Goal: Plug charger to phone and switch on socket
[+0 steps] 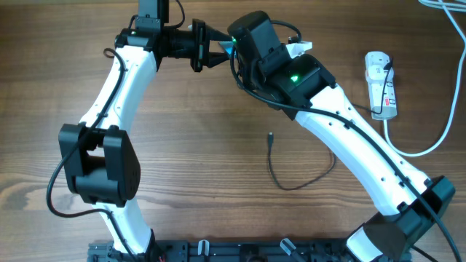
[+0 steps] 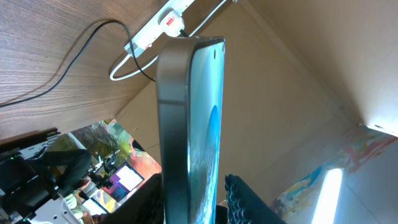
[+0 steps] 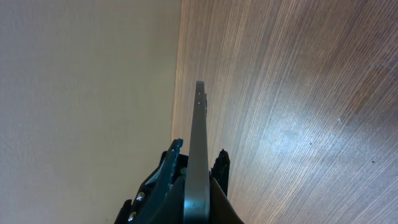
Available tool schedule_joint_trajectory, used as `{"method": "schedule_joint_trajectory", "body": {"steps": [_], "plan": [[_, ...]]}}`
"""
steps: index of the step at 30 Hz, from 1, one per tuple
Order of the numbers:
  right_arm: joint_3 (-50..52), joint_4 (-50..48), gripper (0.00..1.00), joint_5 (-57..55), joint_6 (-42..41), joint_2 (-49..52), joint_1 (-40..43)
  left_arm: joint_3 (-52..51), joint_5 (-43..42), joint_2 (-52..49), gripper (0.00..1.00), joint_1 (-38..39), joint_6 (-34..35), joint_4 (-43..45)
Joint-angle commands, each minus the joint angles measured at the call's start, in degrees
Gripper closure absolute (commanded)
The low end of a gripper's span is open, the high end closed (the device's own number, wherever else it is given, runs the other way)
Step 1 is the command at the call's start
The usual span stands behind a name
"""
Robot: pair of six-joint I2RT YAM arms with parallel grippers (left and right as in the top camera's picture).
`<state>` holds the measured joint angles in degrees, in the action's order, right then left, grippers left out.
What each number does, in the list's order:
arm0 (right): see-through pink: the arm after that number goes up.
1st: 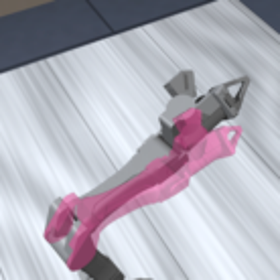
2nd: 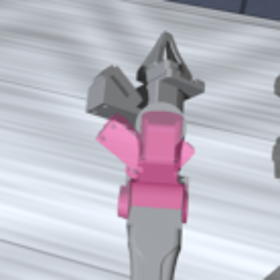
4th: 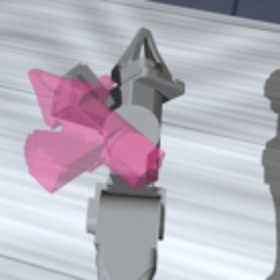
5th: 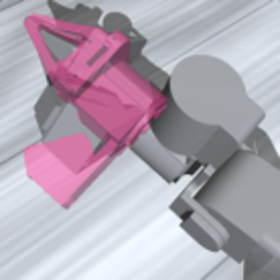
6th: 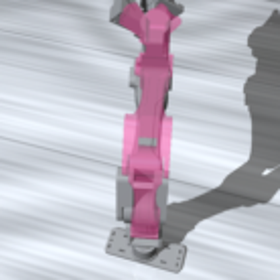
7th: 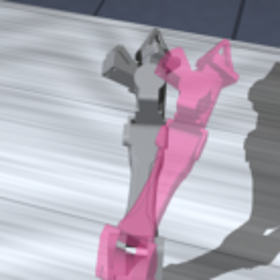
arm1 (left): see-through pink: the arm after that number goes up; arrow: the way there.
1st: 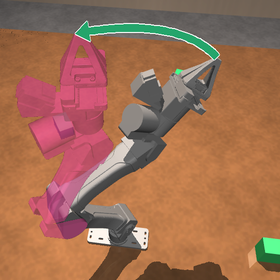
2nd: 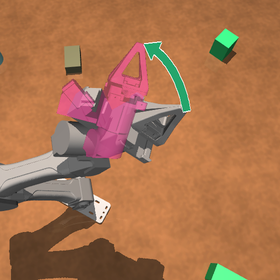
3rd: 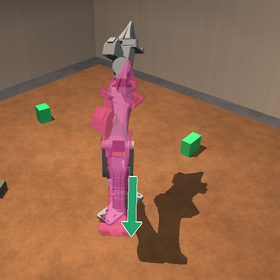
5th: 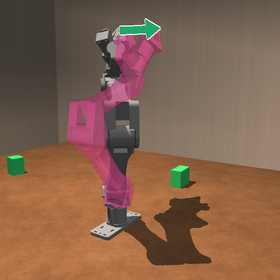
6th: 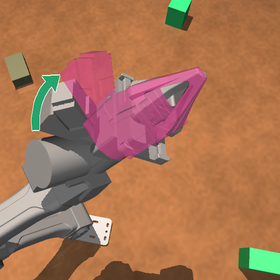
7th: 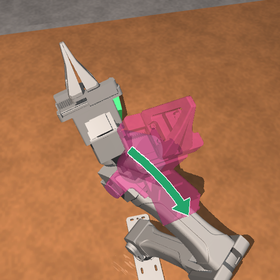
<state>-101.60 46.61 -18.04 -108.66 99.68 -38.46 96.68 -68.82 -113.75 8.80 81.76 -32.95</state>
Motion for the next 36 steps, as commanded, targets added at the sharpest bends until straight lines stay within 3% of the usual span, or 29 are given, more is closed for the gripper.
{"method": "schedule_joint_trajectory", "body": {"steps": [1, 17, 19, 23, 26, 28, 29, 31, 33, 36], "plan": [[0.1, -0.7, 0.96, 0.1, -0.9, 0.3, -0.2, 0.1, -0.3, 1.7, 0.69, 0.1, -0.3, 0.2], [0.1, -0.7, 0.94, 1.6, 0.0, 0.3, -0.3, 0.1, -0.3, 1.7, 0.90, 0.1, -0.3, 0.2], [0.1, -0.8, 0.88, 1.6, 0.6, 0.3, -0.3, 0.1, -0.3, 1.7, 0.95, 0.1, -0.3, 0.2], [0.1, -0.7, 0.74, 0.6, 1.7, 0.3, -0.2, 0.1, -0.3, 1.7, 0.96, 0.0, -0.3, 0.2], [0.0, -0.7, 0.58, -3.5, 4.9, 0.3, -0.1, 0.1, 0.4, 1.7, 0.96, -0.1, -0.3, 0.3], [0.0, -0.7, 0.41, -4.7, 8.7, -0.1, 0.3, 0.1, 2.0, 1.7, 0.96, -0.1, -0.3, 0.2], [0.0, -0.7, 0.28, -4.4, 16.3, -0.9, 1.2, 0.1, 3.4, 1.7, 0.96, -0.1, -0.5, 0.3], [0.0, -0.7, 0.17, -4.4, 25.2, -1.8, 2.6, 0.1, 5.3, 1.7, 0.96, -0.1, -1.7, 0.7], [0.0, -0.3, 0.00, -3.5, 34.0, -2.6, 4.5, 0.1, 6.6, 1.7, 0.96, -0.4, -5.1, 2.2], [0.0, 1.6, 0.00, 0.7, 46.4, -3.7, 8.2, 0.1, 7.5, 1.7, 0.96, -1.1, -11.6, 3.3]]}}
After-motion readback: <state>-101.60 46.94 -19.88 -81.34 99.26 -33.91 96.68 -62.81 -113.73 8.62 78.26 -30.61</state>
